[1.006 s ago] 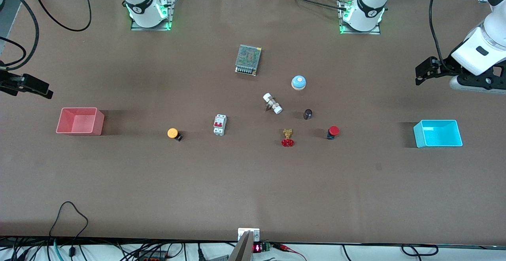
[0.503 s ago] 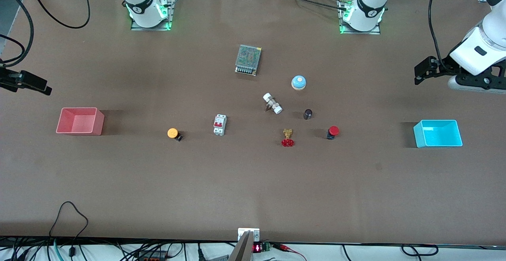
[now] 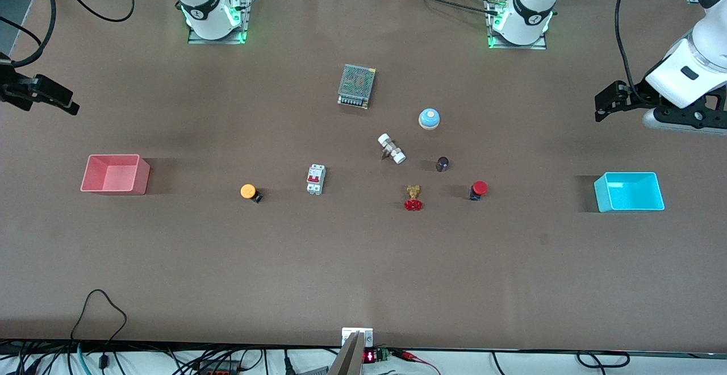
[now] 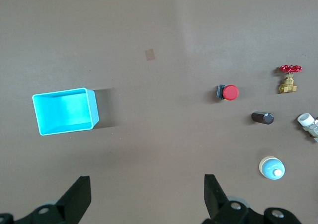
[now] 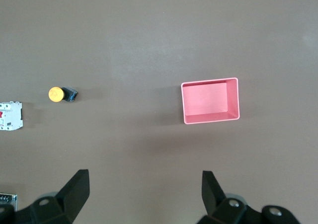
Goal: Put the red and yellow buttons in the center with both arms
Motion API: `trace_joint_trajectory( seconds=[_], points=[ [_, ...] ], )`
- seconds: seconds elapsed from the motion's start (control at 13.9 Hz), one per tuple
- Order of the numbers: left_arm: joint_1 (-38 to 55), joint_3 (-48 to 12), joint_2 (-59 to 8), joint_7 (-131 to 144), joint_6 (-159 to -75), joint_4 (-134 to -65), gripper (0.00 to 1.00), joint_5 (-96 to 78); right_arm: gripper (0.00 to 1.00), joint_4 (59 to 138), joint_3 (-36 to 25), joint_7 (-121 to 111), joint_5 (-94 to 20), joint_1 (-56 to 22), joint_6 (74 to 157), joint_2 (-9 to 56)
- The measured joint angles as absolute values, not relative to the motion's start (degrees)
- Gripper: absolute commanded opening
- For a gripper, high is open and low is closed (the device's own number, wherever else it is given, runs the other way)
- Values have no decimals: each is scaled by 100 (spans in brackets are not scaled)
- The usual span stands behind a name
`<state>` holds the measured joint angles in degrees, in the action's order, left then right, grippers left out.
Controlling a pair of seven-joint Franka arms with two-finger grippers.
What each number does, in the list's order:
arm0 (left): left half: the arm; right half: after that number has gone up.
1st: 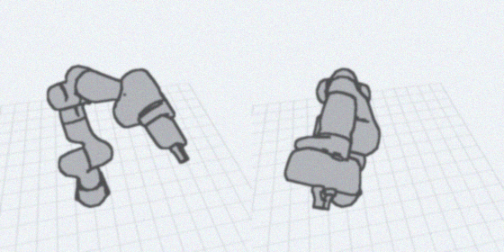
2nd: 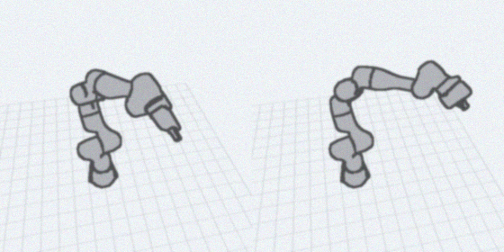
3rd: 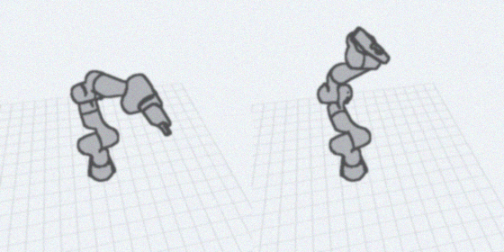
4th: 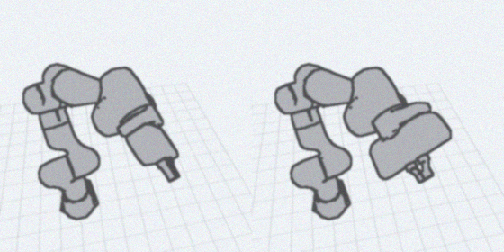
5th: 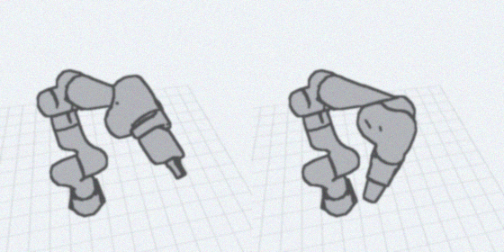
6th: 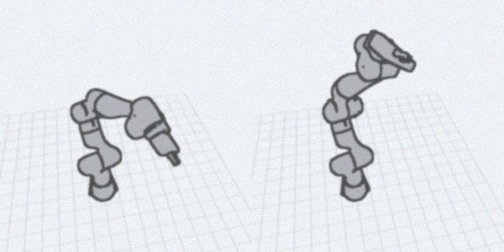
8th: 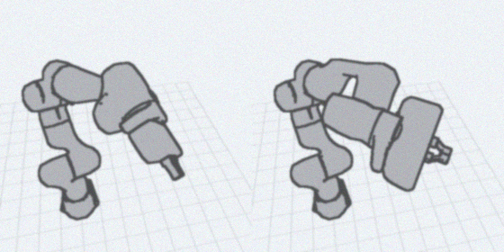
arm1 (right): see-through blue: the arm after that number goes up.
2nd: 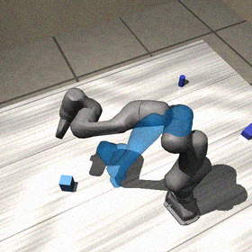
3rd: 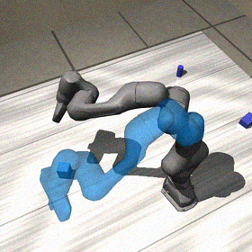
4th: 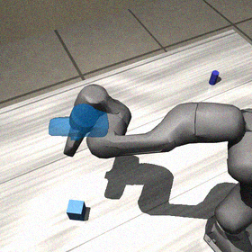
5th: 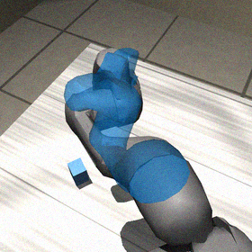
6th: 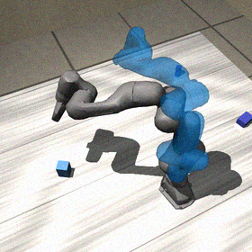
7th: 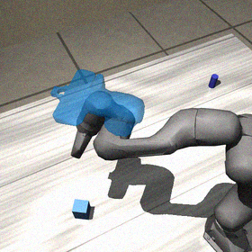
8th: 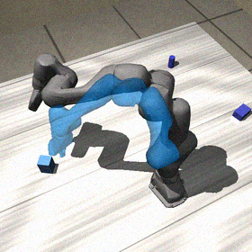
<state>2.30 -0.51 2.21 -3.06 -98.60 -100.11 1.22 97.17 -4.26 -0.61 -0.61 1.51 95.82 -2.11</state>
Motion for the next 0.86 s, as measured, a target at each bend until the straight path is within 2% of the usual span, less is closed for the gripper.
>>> trace_joint_trajectory(
  seconds=[0.86],
  points=[
    [230, -71, 221, -297, -9851, -10011, 100, 122, 100, 9741, -403, -181, -60, 158, 9319, -256]
  ],
)
